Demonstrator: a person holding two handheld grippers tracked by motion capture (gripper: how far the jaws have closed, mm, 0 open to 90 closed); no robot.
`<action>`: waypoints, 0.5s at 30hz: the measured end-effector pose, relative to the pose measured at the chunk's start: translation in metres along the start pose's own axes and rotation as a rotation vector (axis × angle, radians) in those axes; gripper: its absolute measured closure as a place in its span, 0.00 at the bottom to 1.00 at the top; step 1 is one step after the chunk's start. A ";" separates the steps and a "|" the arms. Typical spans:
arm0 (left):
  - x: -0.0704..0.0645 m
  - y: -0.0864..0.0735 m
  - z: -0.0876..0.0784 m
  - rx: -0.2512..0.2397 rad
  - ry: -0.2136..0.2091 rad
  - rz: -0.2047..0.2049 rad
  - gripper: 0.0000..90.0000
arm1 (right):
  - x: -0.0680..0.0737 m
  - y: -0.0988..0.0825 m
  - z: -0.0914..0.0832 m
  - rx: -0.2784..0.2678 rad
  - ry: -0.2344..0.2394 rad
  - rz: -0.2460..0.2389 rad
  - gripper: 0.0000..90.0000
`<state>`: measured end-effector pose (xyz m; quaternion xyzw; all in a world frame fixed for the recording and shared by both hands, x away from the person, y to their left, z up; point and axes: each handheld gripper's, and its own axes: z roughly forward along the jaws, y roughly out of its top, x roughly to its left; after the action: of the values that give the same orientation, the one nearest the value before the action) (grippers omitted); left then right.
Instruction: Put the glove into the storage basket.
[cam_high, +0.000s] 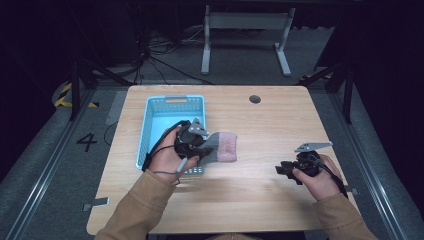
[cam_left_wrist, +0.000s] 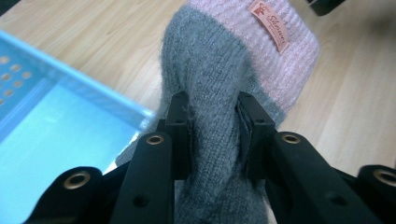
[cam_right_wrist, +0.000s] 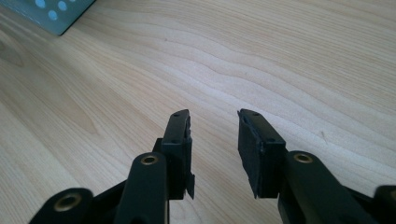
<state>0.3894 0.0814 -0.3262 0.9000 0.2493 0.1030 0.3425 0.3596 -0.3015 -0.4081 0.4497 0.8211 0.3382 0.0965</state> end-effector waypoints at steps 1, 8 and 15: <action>0.003 -0.002 -0.001 0.000 0.006 -0.004 0.78 | 0.000 0.000 0.000 0.001 -0.001 0.003 0.72; 0.026 -0.017 -0.013 0.008 0.039 -0.033 0.78 | -0.001 -0.002 0.001 0.002 -0.007 0.009 0.72; 0.051 -0.033 -0.019 -0.003 0.070 -0.071 0.78 | 0.000 -0.004 0.002 0.006 -0.009 0.011 0.71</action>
<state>0.4134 0.1394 -0.3337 0.8858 0.2927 0.1228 0.3384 0.3579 -0.3019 -0.4126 0.4559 0.8191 0.3345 0.0970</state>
